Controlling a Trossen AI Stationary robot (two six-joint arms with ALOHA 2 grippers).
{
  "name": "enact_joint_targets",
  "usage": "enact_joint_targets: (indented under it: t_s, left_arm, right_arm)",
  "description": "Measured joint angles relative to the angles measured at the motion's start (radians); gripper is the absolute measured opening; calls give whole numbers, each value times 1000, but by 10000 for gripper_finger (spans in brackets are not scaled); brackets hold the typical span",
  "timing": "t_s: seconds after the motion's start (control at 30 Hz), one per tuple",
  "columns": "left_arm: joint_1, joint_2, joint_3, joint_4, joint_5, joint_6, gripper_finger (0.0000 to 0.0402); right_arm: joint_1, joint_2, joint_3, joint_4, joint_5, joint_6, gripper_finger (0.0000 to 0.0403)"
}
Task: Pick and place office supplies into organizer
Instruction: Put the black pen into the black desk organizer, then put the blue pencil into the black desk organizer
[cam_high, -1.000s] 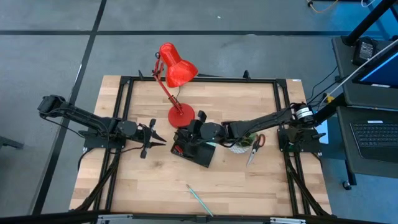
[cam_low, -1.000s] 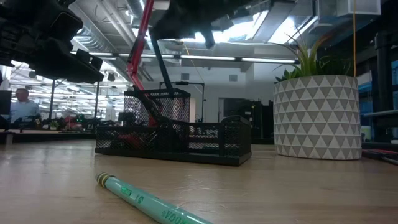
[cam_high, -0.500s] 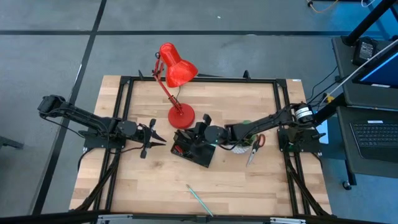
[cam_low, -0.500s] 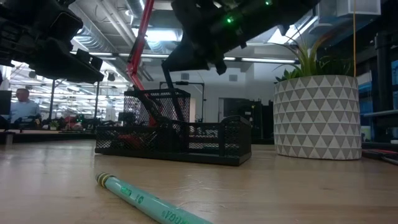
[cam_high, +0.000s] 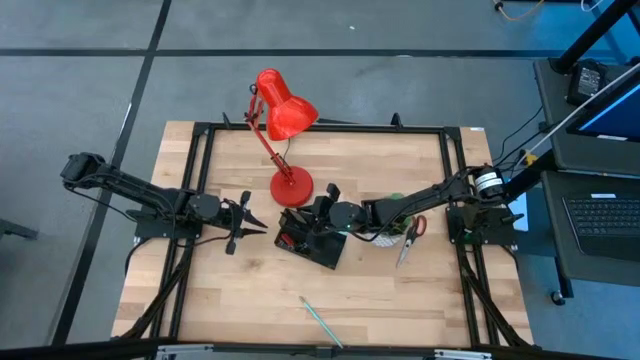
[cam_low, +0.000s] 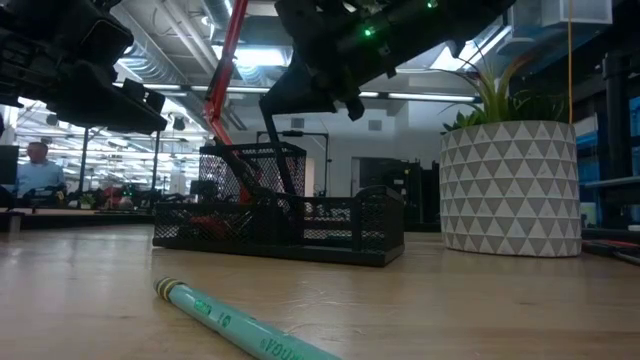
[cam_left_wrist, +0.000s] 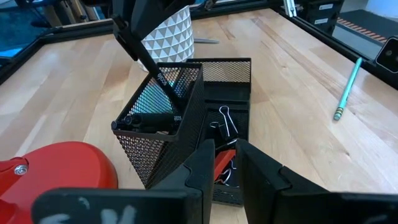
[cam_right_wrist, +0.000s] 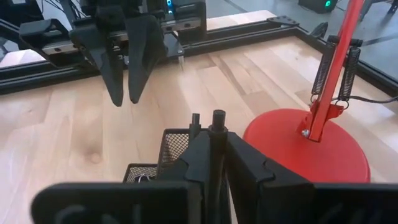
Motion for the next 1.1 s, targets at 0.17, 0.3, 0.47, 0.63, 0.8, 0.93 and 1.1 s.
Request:
enact_joint_targets:
  t_s: [0.17, 0.3, 0.47, 0.63, 0.8, 0.93, 1.1]
  left_arm:
    - [0, 0, 0, 0, 0, 0, 59]
    - [0, 0, 0, 0, 0, 0, 59]
    - [0, 0, 0, 3, 0, 3, 59]
    - [-1, 0, 0, 91, 15, 78, 59]
    - [-2, 0, 1, 199, 92, 145, 66]
    - [-13, 0, 1, 225, 138, 122, 88]
    - [-89, 30, 1, 294, 143, 89, 130]
  right_arm:
    - [0, 0, 0, 0, 0, -11, 63]
    - [0, 0, 0, -1, 0, -13, 73]
    - [0, 0, 1, -1, 0, -15, 76]
    - [17, -11, 28, -6, -51, -72, 77]
    - [76, -64, 76, -122, -74, -115, 98]
    - [129, -109, 98, -268, -71, -75, 137]
    - [207, -141, 101, -435, -72, 111, 189]
